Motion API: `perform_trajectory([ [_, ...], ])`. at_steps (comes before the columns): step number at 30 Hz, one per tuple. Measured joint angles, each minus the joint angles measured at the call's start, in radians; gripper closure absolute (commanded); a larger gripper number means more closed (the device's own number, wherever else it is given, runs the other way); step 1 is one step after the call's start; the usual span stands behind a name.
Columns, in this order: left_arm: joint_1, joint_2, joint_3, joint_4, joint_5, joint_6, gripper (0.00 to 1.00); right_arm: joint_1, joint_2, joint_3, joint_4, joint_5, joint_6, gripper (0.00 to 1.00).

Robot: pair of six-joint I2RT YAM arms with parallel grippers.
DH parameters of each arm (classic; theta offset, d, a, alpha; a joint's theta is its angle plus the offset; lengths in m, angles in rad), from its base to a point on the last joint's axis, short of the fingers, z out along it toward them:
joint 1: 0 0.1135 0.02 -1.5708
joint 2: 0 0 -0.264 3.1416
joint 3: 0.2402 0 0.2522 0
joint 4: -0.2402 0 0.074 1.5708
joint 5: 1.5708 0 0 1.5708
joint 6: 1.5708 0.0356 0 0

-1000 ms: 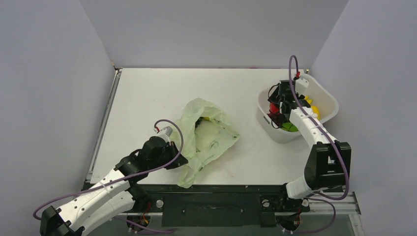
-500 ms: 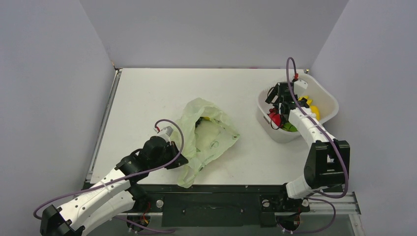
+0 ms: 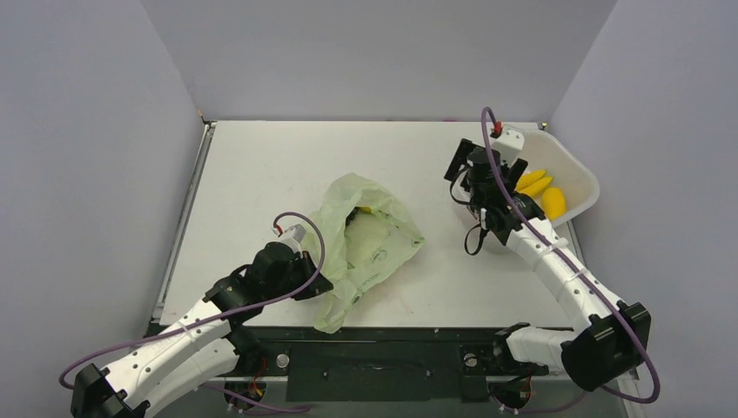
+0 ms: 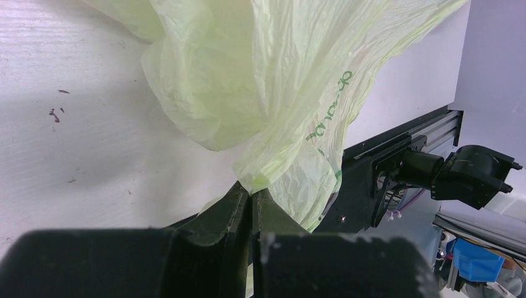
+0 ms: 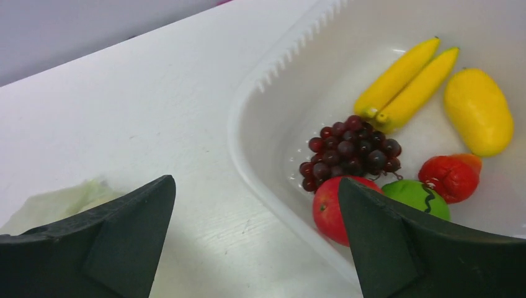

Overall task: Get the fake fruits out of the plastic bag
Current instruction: Place the fake fruit in the bin, then take out the fake fruit from the plastic bag.

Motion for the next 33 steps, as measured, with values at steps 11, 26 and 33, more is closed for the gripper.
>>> perform_trajectory([
  [11, 0.0, 0.0, -0.006, 0.002, 0.0, -0.003, 1.0, 0.453, -0.144, -0.126, 0.123, -0.097, -0.12, 0.21],
  [26, 0.0, -0.032, 0.031, -0.049, -0.001, -0.002, 1.0, 0.72, 0.114, -0.284, 0.419, -0.222, -0.005, 0.61],
  [33, 0.0, -0.015, 0.133, -0.088, -0.009, 0.023, 1.0, 0.614, 0.368, -0.22, 0.564, -0.296, 0.107, 0.63],
])
